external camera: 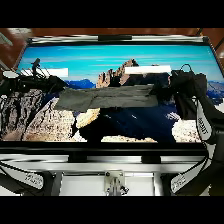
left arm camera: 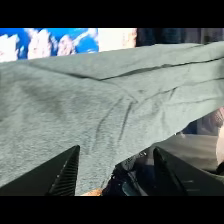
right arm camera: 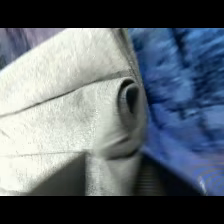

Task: Fold the shirts.

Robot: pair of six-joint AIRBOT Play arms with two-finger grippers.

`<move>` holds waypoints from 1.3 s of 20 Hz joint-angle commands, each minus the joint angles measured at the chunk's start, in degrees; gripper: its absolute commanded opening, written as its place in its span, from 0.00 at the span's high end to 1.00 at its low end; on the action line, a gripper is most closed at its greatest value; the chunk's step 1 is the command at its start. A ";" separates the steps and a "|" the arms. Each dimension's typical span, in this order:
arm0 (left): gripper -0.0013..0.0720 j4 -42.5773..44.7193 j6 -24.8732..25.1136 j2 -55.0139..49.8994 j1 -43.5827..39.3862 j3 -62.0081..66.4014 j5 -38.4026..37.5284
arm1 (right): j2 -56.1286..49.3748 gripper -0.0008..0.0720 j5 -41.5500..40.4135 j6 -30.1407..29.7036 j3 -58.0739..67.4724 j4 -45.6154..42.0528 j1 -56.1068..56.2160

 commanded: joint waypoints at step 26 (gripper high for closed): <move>0.94 -8.66 -7.80 -7.61 -43.65 3.21 28.79 | 43.39 0.91 -14.93 9.60 -0.04 -0.79 1.25</move>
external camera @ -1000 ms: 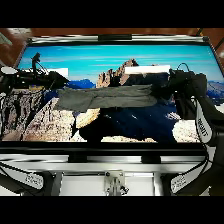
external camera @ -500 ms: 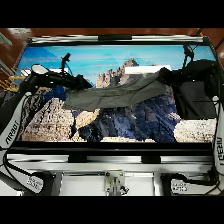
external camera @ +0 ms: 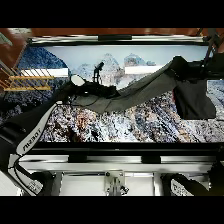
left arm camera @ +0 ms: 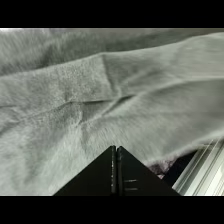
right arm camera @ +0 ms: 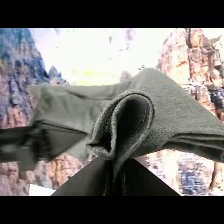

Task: Fold the shirts.

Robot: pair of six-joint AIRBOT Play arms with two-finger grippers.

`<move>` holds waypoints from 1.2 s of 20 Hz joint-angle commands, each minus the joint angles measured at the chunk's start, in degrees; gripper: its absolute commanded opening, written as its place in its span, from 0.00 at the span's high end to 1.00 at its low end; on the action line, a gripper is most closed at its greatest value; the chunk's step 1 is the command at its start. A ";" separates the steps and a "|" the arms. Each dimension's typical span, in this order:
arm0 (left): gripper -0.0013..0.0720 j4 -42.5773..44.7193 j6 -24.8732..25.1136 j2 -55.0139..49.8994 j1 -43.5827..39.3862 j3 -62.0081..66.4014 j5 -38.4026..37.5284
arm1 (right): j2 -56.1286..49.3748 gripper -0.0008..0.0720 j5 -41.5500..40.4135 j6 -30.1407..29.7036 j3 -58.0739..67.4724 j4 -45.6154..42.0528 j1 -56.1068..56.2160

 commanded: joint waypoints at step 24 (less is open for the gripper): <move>0.94 1.70 2.99 20.63 16.74 0.59 -9.75 | -2.51 0.91 -1.42 5.42 0.04 -17.33 10.16</move>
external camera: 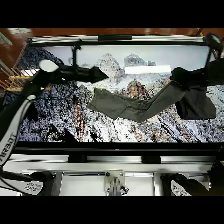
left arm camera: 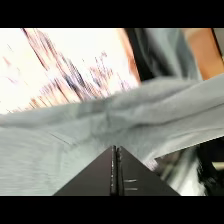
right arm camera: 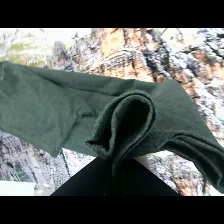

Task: Fold the shirts.

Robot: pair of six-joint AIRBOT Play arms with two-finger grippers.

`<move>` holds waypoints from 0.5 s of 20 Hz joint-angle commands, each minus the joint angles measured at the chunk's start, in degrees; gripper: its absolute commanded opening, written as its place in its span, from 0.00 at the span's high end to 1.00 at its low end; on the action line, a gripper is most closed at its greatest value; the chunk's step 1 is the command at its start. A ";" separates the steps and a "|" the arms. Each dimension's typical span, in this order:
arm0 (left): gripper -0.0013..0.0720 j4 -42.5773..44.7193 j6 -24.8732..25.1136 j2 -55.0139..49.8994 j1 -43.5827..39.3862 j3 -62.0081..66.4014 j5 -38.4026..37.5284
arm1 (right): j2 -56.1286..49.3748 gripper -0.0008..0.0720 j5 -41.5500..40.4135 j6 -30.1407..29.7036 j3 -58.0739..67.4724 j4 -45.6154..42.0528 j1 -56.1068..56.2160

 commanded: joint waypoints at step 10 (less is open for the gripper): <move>0.94 6.29 0.24 18.08 18.91 0.02 -12.00 | -17.27 0.91 32.06 -0.85 0.04 8.28 24.57</move>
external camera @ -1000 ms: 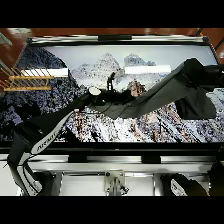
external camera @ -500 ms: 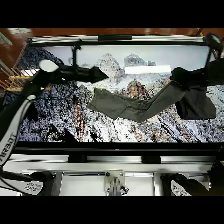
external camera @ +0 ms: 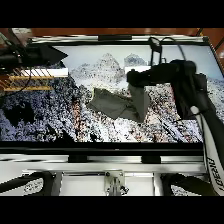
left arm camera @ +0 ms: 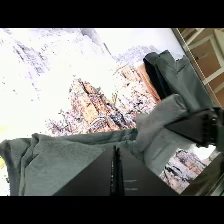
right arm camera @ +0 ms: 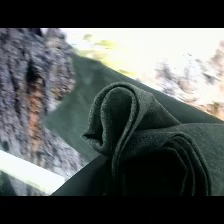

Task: Fold the shirts.

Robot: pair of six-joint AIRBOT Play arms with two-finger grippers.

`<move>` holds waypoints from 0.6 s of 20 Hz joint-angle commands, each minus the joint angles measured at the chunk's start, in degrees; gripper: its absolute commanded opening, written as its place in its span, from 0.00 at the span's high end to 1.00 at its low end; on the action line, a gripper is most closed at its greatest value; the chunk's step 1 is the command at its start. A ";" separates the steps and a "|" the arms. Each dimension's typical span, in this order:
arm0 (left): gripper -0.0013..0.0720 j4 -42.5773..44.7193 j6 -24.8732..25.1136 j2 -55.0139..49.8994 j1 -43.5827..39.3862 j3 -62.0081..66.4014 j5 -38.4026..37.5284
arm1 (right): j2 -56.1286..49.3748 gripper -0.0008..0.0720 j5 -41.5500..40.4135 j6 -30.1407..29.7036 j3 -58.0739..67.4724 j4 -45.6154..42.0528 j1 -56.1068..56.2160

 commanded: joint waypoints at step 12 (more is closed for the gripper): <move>0.94 1.09 -0.50 2.75 3.32 -0.02 -5.68 | -19.17 0.84 24.11 4.59 0.04 16.81 11.96</move>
